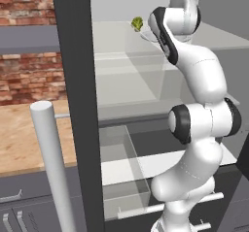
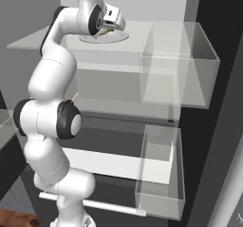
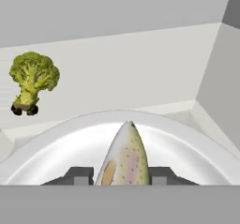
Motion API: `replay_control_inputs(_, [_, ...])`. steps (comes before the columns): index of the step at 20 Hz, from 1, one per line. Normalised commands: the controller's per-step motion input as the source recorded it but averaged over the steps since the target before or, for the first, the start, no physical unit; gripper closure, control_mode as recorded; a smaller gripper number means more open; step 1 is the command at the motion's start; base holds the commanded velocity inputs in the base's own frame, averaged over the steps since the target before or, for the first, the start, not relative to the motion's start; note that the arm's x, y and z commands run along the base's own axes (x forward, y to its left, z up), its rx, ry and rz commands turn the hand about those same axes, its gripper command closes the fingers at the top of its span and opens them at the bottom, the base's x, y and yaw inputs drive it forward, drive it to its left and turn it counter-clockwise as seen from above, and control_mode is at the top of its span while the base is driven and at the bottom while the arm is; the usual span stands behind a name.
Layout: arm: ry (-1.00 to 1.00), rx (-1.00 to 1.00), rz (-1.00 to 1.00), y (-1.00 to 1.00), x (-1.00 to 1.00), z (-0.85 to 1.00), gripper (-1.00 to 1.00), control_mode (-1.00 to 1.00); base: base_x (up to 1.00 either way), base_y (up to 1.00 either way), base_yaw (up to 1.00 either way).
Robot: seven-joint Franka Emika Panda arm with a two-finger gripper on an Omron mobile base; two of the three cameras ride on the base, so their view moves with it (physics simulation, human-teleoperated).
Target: Retrieve the fish from the fridge and place it on the saucepan with marinade on the stove.
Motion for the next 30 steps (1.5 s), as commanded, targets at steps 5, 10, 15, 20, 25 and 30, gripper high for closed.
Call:
replay_control_inputs(5, [-0.16, 0.0, 0.0, 0.0, -0.11, 0.0, 1.0, -1.0, 0.0, 0.0, 0.0])
replay_control_inputs(10, [-0.12, 0.0, 0.0, 0.0, -0.31, 0.0, 1.0, -1.0, 0.0, 0.0, 0.0])
replay_control_inputs(15, [-0.31, 0.02, 0.0, 0.0, -0.85, 0.17, 1.0, -1.0, 0.0, 0.0, 0.0])
replay_control_inputs(20, [-0.35, 0.03, 0.0, 0.0, -1.0, 0.33, 1.0, -1.0, 0.0, 0.0, 0.0])
replay_control_inputs(25, [-0.11, 0.01, 0.0, 0.0, -1.0, 0.16, 1.0, -1.0, 0.0, 0.0, 0.0])
replay_control_inputs(30, [0.05, 0.0, 0.0, 0.0, -1.0, 0.0, 1.0, -1.0, 0.0, 0.0, 0.0])
